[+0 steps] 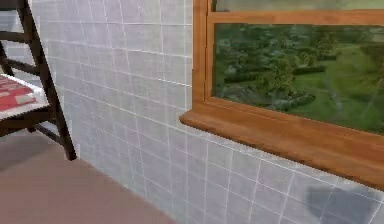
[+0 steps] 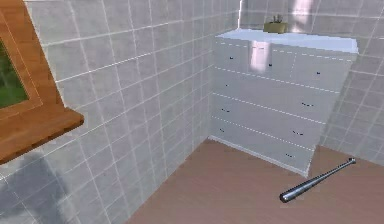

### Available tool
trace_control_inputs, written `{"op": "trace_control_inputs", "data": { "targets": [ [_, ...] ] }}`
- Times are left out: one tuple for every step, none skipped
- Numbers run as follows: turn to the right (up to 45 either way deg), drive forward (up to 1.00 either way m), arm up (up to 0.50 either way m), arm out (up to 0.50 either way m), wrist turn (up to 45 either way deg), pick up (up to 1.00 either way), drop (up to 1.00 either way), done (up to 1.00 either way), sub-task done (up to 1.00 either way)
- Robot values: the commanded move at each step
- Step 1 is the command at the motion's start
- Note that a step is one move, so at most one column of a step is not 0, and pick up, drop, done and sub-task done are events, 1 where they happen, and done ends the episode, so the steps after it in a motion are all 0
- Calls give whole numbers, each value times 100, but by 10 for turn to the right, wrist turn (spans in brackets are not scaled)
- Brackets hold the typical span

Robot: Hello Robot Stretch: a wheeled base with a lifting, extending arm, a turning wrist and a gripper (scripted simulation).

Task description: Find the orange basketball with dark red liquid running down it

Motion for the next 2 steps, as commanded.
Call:
{"op": "trace_control_inputs", "data": {
  "targets": [
    [-450,0,0,0,0,0,0,0,0],
    [-60,0,0,0,0,0,0,0,0]
  ]
}}
